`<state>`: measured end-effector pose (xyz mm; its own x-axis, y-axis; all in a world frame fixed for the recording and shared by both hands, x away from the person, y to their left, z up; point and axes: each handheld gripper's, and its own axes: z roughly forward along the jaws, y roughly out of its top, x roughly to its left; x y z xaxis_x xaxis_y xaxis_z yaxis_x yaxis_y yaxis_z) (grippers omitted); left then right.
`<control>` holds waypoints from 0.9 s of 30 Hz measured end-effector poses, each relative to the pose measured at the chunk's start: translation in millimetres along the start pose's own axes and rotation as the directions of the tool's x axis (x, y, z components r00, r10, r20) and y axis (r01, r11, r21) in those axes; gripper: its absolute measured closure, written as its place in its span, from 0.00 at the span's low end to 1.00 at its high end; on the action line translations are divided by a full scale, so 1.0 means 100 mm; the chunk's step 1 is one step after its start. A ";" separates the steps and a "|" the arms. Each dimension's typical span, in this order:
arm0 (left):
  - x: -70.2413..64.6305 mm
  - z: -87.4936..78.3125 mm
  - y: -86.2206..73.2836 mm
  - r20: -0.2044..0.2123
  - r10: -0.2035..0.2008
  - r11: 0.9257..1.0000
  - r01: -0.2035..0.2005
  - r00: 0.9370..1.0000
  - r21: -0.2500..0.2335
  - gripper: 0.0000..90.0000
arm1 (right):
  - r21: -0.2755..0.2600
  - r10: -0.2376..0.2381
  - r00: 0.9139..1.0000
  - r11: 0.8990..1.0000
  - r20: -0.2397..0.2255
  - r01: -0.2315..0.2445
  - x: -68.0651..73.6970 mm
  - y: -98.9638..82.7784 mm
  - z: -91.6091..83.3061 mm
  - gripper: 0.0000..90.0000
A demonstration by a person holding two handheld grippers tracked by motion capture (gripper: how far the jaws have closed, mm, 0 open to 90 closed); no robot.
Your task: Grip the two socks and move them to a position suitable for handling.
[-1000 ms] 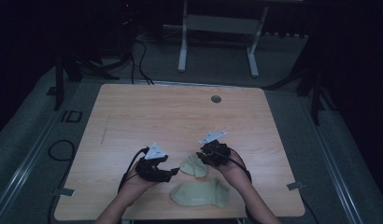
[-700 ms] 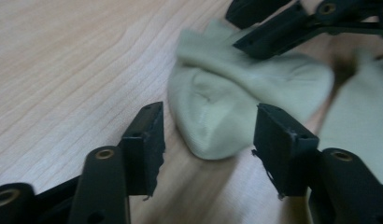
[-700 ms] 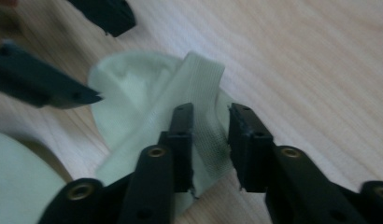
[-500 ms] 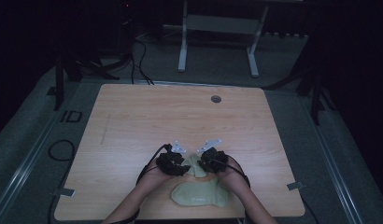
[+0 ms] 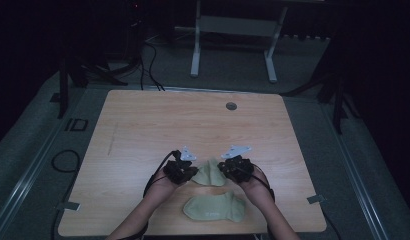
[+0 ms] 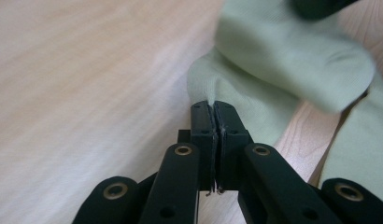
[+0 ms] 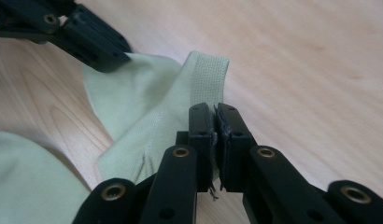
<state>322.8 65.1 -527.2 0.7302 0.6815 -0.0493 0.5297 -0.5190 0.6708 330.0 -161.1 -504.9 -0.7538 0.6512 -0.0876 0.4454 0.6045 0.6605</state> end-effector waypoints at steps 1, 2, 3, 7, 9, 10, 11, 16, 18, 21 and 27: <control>0.01 -0.04 0.01 -0.003 0.001 1.000 -0.001 1.000 -0.002 0.97 | -0.011 0.008 1.000 1.000 0.002 -0.008 -0.03 0.00 -0.06 0.95; 0.02 -0.08 0.02 -0.011 -0.005 1.000 0.005 1.000 -0.003 0.97 | -0.020 0.017 1.000 1.000 0.006 -0.017 -0.06 0.00 -0.12 0.95; 0.03 -0.11 0.02 -0.013 -0.002 1.000 0.002 1.000 0.003 0.97 | -0.028 0.020 1.000 0.999 0.012 -0.020 -0.08 -0.01 -0.17 0.95; 0.09 -0.20 0.02 -0.012 -0.008 1.000 0.008 1.000 0.006 0.97 | -0.039 0.056 0.998 0.998 0.017 -0.056 -0.18 -0.09 -0.29 0.95; 0.11 -0.21 0.00 -0.016 -0.012 1.000 0.012 1.000 0.008 0.97 | -0.034 0.077 0.997 0.997 0.025 -0.076 -0.23 -0.15 -0.30 0.95; 0.12 -0.19 -0.01 -0.008 -0.016 1.000 0.016 1.000 0.013 0.97 | -0.032 0.083 0.996 0.996 0.022 -0.083 -0.25 -0.19 -0.30 0.95; 0.12 -0.17 -0.02 -0.010 -0.020 1.000 0.021 1.000 0.015 0.97 | -0.030 0.089 0.996 0.996 0.025 -0.089 -0.27 -0.23 -0.29 0.95; 0.11 0.00 -0.09 0.014 -0.021 0.999 0.021 1.000 0.047 0.97 | 0.010 0.120 0.993 0.993 0.017 -0.121 -0.35 -0.42 -0.13 0.95; 0.09 0.06 -0.11 0.016 -0.017 0.998 0.016 1.000 0.057 0.97 | 0.027 0.133 0.991 0.991 0.014 -0.133 -0.38 -0.47 -0.06 0.95; 0.08 0.11 -0.14 0.022 -0.019 0.997 0.018 1.000 0.069 0.97 | 0.049 0.140 0.990 0.989 0.020 -0.140 -0.38 -0.52 0.02 0.95; 0.12 0.10 -0.17 0.041 -0.054 0.997 0.052 0.998 0.058 0.77 | 0.055 0.150 0.988 0.987 0.020 -0.151 -0.40 -0.55 0.06 0.83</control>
<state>327.4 77.0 -546.9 0.7175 0.6869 -0.1157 0.5908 -0.5121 0.6235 338.9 -217.1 -542.1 -0.6684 0.7438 -0.0027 0.5799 0.5234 0.6244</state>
